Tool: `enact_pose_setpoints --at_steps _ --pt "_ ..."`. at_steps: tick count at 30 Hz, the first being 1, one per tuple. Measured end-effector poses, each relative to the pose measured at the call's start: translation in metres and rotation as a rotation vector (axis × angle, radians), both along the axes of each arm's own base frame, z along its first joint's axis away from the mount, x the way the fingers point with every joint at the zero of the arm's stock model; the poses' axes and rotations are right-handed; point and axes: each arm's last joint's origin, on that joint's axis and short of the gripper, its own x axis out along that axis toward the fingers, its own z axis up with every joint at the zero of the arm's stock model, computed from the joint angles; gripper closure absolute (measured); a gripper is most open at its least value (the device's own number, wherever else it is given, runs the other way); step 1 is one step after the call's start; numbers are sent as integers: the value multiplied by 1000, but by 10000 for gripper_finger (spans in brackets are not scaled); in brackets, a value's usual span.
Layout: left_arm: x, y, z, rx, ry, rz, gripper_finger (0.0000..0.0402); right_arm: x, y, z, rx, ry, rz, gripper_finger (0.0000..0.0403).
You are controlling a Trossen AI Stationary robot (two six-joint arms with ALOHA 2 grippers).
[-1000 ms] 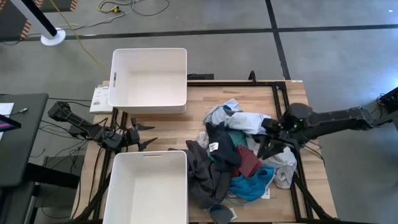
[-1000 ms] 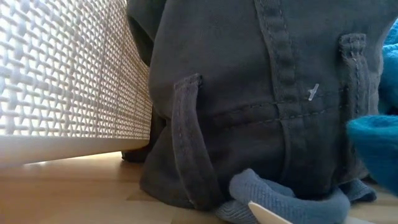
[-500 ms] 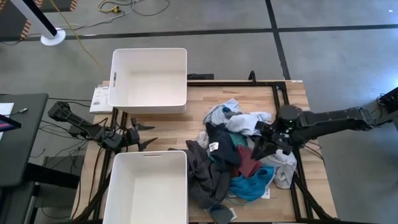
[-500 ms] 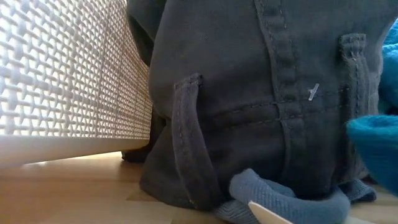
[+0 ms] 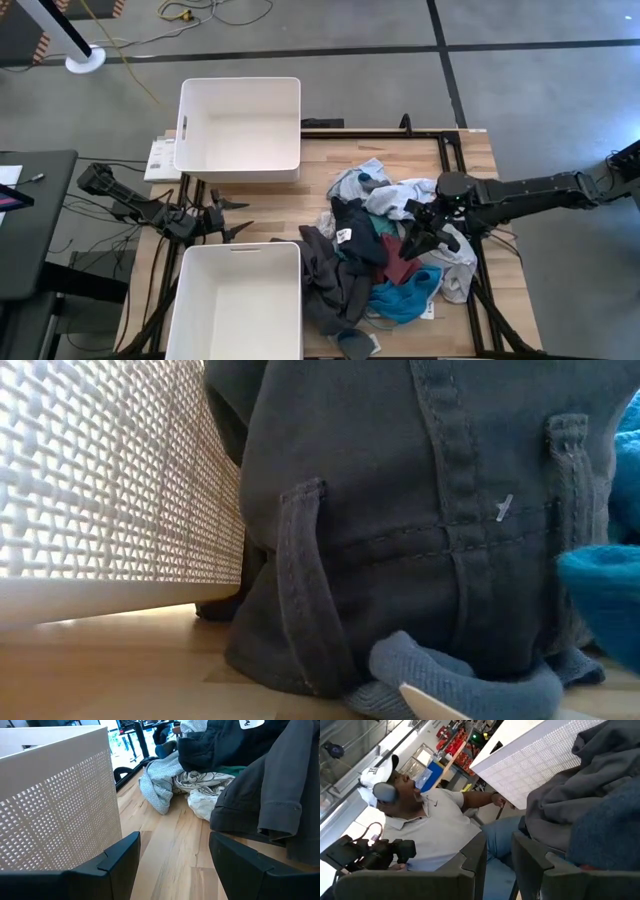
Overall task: Sort clothes
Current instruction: Put the dark blue shorts into the top white laundry bin
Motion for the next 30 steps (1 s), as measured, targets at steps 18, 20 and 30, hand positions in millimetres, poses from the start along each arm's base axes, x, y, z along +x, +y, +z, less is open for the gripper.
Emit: enact_pose_setpoints --at_steps 18,20,30 --pt "0 0 0 0 0 0 170 -3 -1 -13 -48 112 -15 296" --pt "0 0 0 0 0 0 170 -4 -1 -17 -64 151 -23 296" --pt "0 0 0 0 0 0 170 -9 -3 -30 -116 283 -72 296"
